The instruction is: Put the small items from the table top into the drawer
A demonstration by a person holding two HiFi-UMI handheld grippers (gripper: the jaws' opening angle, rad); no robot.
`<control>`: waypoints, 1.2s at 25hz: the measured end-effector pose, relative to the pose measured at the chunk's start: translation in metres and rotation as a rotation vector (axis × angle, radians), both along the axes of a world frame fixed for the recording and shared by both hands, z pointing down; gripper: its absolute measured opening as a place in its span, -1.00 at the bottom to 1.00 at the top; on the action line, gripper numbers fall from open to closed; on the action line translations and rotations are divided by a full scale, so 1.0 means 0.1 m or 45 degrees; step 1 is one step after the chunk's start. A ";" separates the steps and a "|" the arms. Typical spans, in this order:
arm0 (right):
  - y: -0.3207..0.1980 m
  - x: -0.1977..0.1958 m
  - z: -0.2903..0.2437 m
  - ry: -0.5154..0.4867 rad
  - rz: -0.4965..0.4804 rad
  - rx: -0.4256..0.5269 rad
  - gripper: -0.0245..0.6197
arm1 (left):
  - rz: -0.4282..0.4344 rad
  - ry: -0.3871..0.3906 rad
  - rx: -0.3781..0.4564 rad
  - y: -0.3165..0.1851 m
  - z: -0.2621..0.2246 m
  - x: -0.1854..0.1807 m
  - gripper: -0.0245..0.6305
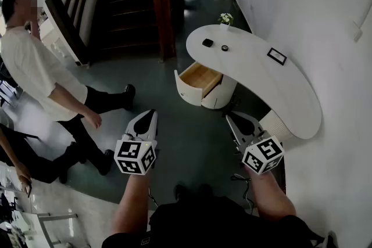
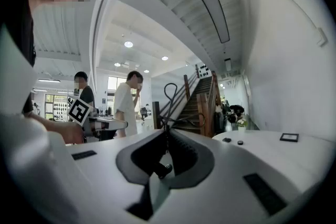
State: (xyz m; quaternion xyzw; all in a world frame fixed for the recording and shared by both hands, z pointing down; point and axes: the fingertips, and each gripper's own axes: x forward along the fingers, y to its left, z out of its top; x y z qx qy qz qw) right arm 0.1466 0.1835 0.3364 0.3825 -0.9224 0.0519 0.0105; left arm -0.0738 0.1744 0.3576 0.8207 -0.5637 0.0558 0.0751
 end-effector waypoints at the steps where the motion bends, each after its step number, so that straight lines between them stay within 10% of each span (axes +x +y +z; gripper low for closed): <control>1: 0.00 0.01 0.00 -0.001 -0.002 0.001 -0.83 | 0.001 -0.001 0.001 -0.01 0.00 0.02 -0.89; 30: 0.12 0.61 0.04 -0.104 -0.021 -0.022 -0.82 | 0.038 -0.023 -0.010 0.09 -0.06 0.76 -0.89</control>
